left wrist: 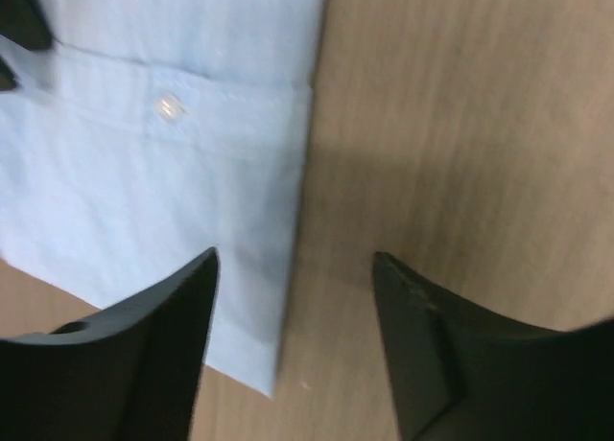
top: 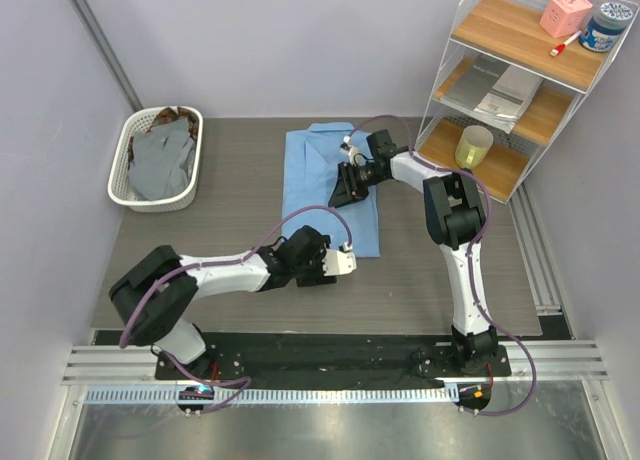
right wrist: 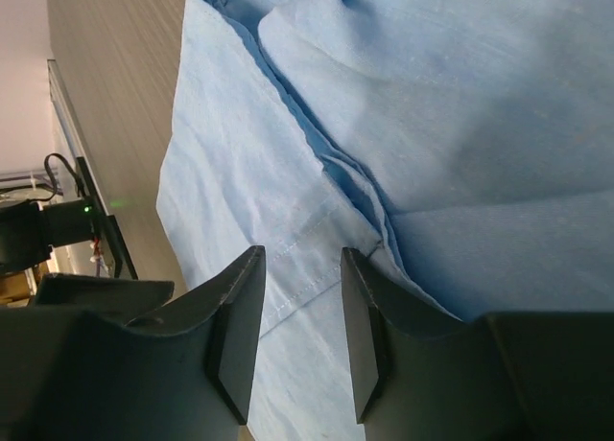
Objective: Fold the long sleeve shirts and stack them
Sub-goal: Fold the shirt
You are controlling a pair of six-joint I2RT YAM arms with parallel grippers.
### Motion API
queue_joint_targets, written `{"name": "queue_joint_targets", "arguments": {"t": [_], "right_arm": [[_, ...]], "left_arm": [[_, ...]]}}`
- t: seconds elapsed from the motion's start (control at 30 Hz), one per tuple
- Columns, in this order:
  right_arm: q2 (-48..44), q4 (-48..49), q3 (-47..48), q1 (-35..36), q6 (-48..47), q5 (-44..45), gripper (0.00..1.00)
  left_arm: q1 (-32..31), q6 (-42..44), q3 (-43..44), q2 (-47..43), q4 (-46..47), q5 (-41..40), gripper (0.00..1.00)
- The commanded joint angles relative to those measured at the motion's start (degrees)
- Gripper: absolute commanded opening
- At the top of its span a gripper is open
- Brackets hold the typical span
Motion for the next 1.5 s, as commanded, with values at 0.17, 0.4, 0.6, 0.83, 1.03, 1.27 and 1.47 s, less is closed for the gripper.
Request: {"name": "queue_joint_targets", "arguments": {"t": [0.17, 0.4, 0.6, 0.83, 1.03, 1.27, 1.47], "right_arm": [[0.47, -0.74, -2.12, 0.09, -4.34, 3.63, 0.41], [-1.72, -1.35, -5.28, 0.7, -7.59, 3.37, 0.41], [-7.95, -1.26, -11.0, 2.37, -9.26, 1.61, 0.41], [-9.03, -1.26, -14.6, 3.34, -10.84, 3.71, 0.42], [-10.69, -3.28, -11.45, 3.16, -10.84, 1.17, 0.48], [-15.09, -8.03, -4.85, 3.08, -14.79, -0.51, 0.54], [-10.7, -7.94, -4.15, 3.43, -13.83, -1.3, 0.51]], "left_arm": [[-1.36, 8.04, -2.84, 8.17, 16.87, -9.34, 0.49], [-1.27, 3.92, 2.07, 1.94, -0.31, -2.94, 0.15], [-1.36, -1.18, 7.35, -2.55, -14.93, 5.75, 0.0], [-1.36, -4.09, 5.25, -5.19, -17.15, 6.83, 0.0], [-1.36, -4.62, 9.1, -7.74, -25.3, 14.55, 0.0], [-1.36, -10.23, 12.02, -11.6, -35.08, 22.23, 0.1], [-1.36, -7.71, 1.91, -14.6, -14.82, 5.78, 0.56]]}}
